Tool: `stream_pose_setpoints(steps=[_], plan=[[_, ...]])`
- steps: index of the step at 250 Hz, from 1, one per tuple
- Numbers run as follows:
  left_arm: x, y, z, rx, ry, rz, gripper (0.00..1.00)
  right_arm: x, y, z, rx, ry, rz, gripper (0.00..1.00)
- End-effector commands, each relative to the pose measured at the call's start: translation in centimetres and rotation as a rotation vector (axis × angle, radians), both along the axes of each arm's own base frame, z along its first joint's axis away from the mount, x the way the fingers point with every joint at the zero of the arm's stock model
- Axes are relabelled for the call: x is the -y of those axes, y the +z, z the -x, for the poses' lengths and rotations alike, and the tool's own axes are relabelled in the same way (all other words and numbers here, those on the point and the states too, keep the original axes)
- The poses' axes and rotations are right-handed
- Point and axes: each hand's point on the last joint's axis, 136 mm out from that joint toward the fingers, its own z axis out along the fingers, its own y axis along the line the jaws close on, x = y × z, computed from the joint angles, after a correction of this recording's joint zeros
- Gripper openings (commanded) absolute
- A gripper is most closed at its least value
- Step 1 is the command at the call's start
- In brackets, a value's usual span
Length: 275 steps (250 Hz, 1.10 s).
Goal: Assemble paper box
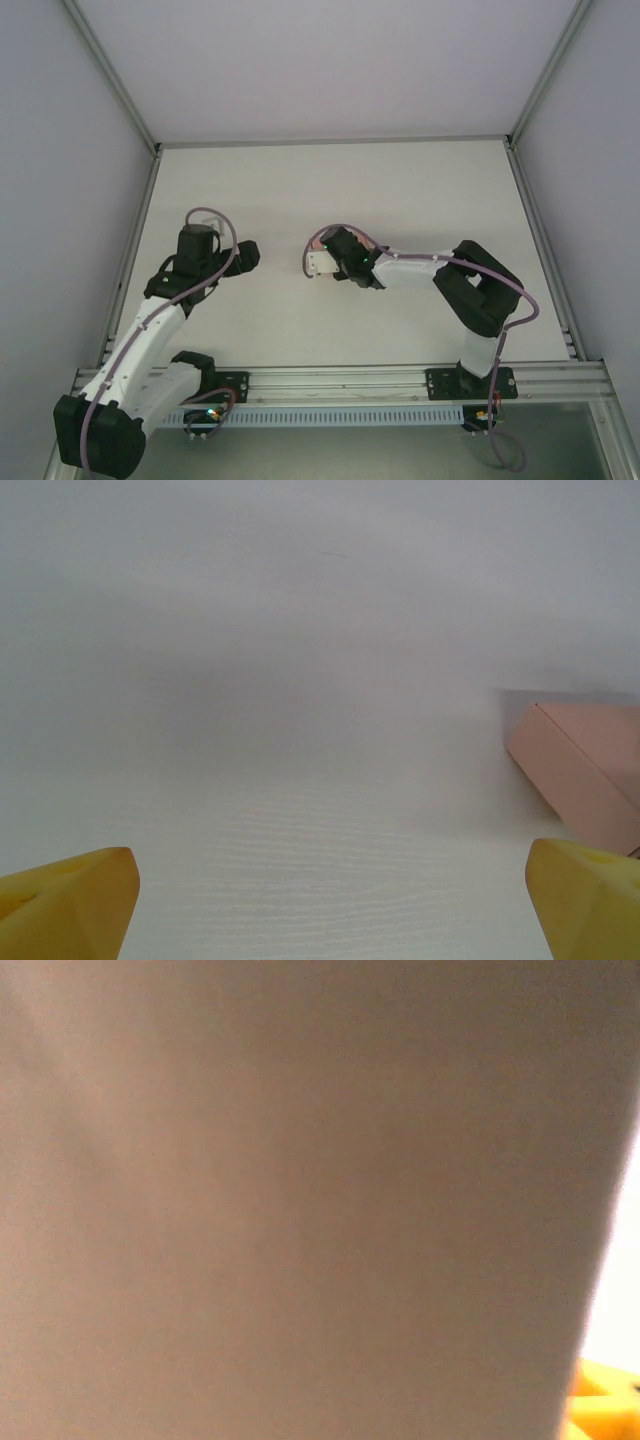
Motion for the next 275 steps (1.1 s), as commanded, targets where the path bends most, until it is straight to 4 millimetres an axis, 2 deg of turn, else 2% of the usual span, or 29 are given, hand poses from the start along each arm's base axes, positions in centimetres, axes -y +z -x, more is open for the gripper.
stream_pose_setpoints(steps=[1, 30, 56, 80, 98, 113, 125, 128, 142, 162, 171, 201, 219, 260, 275], plan=[[0.0, -0.2, 0.6, -0.003, 0.002, 0.016, 1.0, 0.6, 0.0, 1.0, -0.001, -0.034, 0.004, 0.77], [0.2, 0.6, 0.6, 0.015, -0.012, 0.02, 1.0, 0.6, 0.5, 3.3, -0.082, -0.014, 0.001, 1.0], [0.4, 1.0, 0.5, 0.024, -0.017, 0.018, 1.0, 0.6, 2.0, 5.6, -0.163, 0.005, 0.003, 1.0], [0.4, 1.2, 0.2, 0.029, -0.015, 0.012, 1.0, 0.8, 3.9, 6.6, -0.195, -0.011, -0.052, 1.0], [0.3, 1.5, -0.3, 0.032, -0.013, -0.004, 1.0, 1.0, 6.0, 6.6, -0.175, -0.046, -0.138, 1.0], [0.1, 1.8, -1.0, 0.048, 0.005, -0.024, 1.0, 1.7, 8.3, 5.8, -0.13, -0.119, -0.26, 1.0], [-0.6, 1.9, -1.8, 0.081, 0.045, -0.038, 1.0, 2.7, 9.6, 4.8, -0.11, -0.209, -0.38, 1.0], [-0.8, 1.9, -2.1, 0.091, 0.052, -0.04, 1.0, 3.1, 10.8, 4.6, -0.092, -0.23, -0.431, 1.0], [-2.0, 1.7, -3.4, 0.131, 0.09, -0.046, 1.0, 5.1, 12.9, 3.6, -0.065, -0.34, -0.623, 1.0], [-5.3, 1.3, -5.4, 0.169, 0.197, -0.068, 1.0, 9.0, 15.2, 2.3, 0.008, -0.46, -0.894, 1.0], [-6.9, 0.9, -6.2, 0.185, 0.244, -0.09, 1.0, 11.5, 15.6, 1.9, 0.053, -0.516, -1.001, 1.0], [-10.6, 0.1, -8.3, 0.259, 0.317, -0.141, 1.0, 18.3, 15.3, 1.3, 0.153, -0.651, -1.245, 1.0], [-12.2, -0.2, -9.0, 0.325, 0.356, -0.23, 1.0, 20.5, 14.3, 0.7, 0.189, -0.706, -1.277, 1.0], [-11.8, -0.2, -9.9, 0.505, 0.298, -0.289, 1.0, 23.4, 11.0, -1.9, 0.285, -0.789, -1.28, 1.0], [-10.8, -1.0, -10.1, 0.462, 0.225, -0.289, 1.0, 24.6, 9.6, -3.0, 0.284, -0.887, -1.26, 0.99]])
